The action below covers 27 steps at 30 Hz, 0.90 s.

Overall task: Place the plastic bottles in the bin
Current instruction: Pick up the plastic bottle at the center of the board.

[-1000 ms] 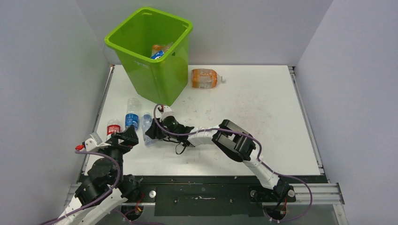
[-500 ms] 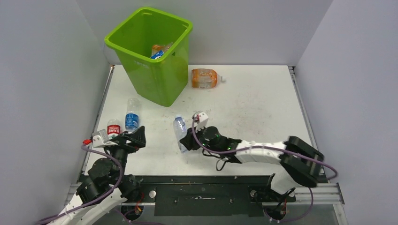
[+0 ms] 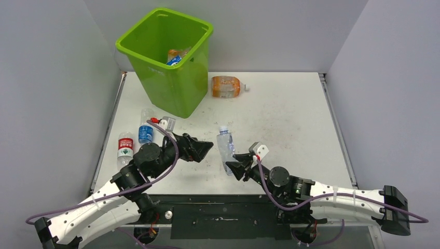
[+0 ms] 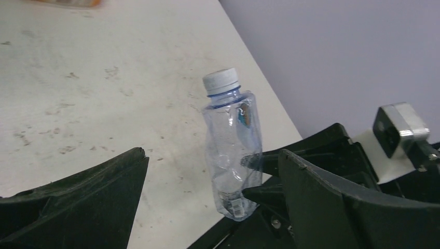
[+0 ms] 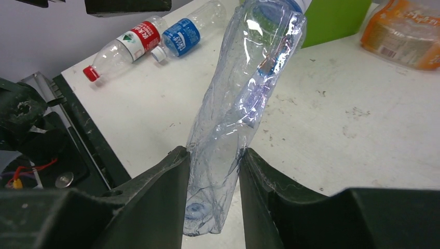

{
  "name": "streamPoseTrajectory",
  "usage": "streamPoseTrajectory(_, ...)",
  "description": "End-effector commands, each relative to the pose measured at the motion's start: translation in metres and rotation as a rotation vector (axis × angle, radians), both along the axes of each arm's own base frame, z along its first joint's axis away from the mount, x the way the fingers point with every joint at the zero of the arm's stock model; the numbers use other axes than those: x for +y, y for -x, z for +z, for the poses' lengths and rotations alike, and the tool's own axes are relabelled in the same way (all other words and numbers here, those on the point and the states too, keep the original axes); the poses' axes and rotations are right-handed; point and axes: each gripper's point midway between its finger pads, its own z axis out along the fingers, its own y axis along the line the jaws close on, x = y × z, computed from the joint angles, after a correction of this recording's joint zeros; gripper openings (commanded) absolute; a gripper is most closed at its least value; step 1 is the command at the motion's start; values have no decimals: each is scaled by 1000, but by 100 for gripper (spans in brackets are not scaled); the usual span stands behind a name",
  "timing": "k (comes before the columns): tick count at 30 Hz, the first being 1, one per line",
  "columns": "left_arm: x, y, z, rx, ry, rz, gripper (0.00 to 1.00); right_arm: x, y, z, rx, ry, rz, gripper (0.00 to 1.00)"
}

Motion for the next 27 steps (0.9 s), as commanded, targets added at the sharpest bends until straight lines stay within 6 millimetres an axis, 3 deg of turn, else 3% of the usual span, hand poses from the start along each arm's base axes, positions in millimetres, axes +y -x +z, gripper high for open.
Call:
streamPoseTrajectory(1, -33, 17, 58, -99, 223, -179, 96, -19, -5, 19, -93, -7, -64, 5)
streamPoseTrajectory(6, -46, 9, 49, -88, 213, -186, 96, -24, 0, 26, -120, -19, -58, 5)
streamPoseTrajectory(17, -84, -8, 32, -59, 153, -242, 96, -13, 9, 27, -155, 26, -12, 5)
streamPoseTrajectory(24, -89, -10, 28, -94, 177, -255, 99, -7, 10, 22, -148, 37, -3, 5)
streamPoseTrajectory(27, -94, -9, 26, -95, 190, -276, 85, -4, 12, 21, -146, 33, 4, 5)
